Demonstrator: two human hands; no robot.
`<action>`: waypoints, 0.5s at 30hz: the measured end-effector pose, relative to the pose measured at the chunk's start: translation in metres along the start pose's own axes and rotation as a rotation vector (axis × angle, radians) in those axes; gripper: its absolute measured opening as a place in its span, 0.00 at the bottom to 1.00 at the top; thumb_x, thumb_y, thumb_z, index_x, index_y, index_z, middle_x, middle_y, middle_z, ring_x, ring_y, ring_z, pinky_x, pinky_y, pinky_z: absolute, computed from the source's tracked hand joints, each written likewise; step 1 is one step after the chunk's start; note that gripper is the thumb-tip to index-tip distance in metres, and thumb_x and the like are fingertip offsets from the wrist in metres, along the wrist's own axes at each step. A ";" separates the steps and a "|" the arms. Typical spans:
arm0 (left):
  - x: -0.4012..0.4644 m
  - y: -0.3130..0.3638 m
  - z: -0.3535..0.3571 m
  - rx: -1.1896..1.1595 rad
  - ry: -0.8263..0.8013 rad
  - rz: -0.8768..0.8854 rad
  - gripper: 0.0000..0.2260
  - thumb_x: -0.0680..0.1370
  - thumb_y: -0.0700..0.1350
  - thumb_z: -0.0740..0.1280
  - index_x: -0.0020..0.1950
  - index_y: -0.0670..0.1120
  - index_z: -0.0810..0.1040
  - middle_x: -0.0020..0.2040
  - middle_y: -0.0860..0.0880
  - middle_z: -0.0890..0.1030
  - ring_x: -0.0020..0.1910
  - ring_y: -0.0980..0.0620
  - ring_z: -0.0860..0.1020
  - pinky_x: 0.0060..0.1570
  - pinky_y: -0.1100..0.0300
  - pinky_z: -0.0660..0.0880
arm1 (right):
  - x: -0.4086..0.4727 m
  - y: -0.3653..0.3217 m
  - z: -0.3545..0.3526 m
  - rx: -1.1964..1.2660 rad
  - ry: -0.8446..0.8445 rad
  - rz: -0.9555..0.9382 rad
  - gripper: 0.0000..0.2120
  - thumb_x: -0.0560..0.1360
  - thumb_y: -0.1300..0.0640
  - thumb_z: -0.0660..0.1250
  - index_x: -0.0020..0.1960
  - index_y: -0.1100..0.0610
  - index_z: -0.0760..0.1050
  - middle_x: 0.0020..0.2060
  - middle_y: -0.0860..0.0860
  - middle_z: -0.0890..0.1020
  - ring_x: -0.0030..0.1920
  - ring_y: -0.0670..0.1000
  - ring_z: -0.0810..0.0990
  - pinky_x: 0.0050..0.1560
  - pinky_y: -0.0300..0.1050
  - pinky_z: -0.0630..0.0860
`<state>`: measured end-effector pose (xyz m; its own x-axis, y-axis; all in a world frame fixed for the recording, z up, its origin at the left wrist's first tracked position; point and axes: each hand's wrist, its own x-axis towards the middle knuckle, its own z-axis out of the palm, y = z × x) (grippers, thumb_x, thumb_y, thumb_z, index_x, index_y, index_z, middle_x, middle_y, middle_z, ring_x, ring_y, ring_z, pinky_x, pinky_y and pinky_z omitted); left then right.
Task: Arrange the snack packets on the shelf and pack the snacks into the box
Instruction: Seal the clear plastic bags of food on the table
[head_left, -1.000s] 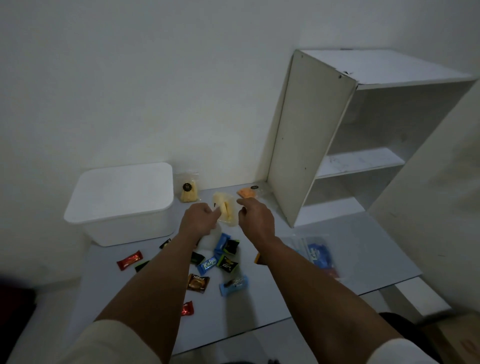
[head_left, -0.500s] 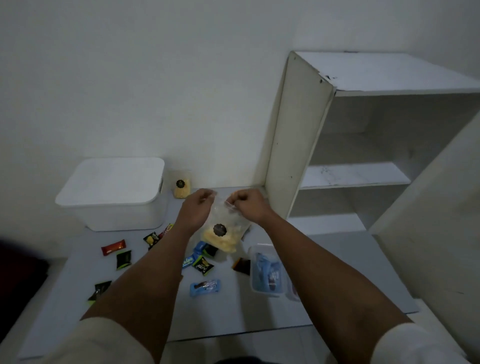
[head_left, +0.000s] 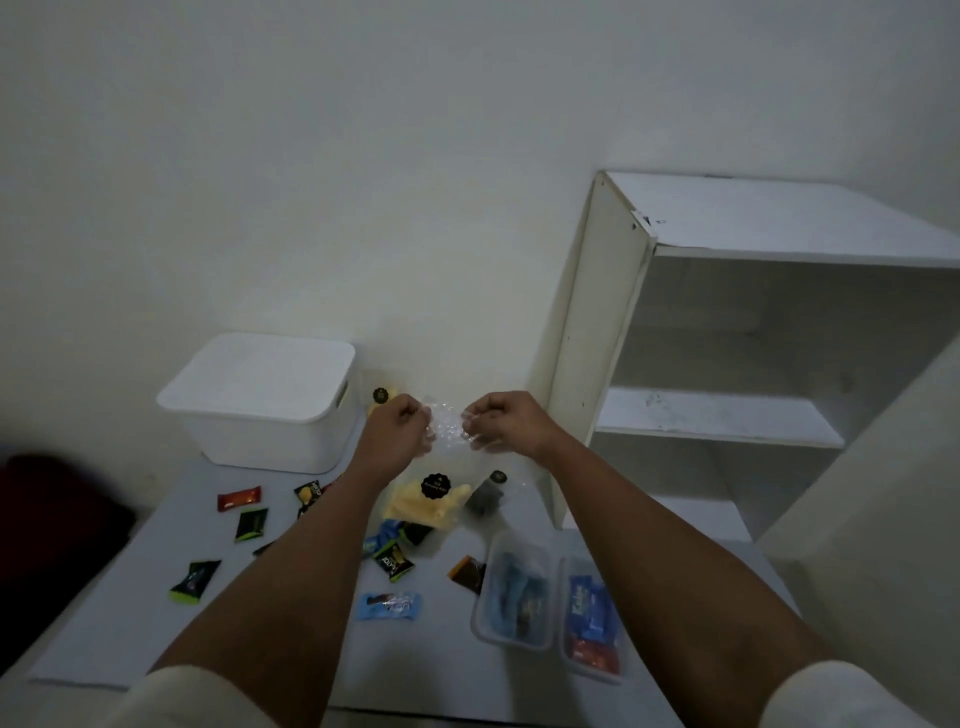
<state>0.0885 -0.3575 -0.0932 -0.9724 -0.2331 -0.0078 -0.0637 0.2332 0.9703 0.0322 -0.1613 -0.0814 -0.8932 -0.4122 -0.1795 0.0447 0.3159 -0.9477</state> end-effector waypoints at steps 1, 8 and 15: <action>-0.002 0.001 -0.001 -0.008 -0.009 -0.024 0.10 0.82 0.43 0.63 0.46 0.39 0.78 0.40 0.43 0.83 0.36 0.50 0.81 0.41 0.55 0.81 | 0.001 -0.001 0.000 -0.019 -0.017 0.000 0.09 0.74 0.59 0.75 0.53 0.59 0.82 0.47 0.57 0.87 0.44 0.53 0.87 0.53 0.53 0.81; -0.006 -0.002 -0.013 0.088 -0.079 -0.021 0.10 0.84 0.43 0.61 0.43 0.44 0.74 0.39 0.46 0.77 0.39 0.51 0.76 0.40 0.56 0.82 | 0.009 -0.014 0.005 -0.144 -0.110 -0.007 0.04 0.72 0.59 0.77 0.45 0.58 0.86 0.39 0.51 0.87 0.39 0.45 0.85 0.42 0.42 0.80; -0.005 -0.004 -0.011 0.100 -0.080 -0.015 0.12 0.83 0.45 0.64 0.45 0.37 0.75 0.39 0.46 0.78 0.38 0.51 0.80 0.44 0.51 0.82 | 0.018 -0.014 0.015 -0.193 -0.167 -0.004 0.05 0.74 0.54 0.76 0.44 0.55 0.85 0.40 0.51 0.86 0.41 0.48 0.83 0.46 0.44 0.81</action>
<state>0.0961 -0.3677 -0.0941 -0.9858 -0.1618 -0.0451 -0.0962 0.3238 0.9412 0.0223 -0.1860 -0.0757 -0.8064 -0.5439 -0.2321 -0.0592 0.4648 -0.8834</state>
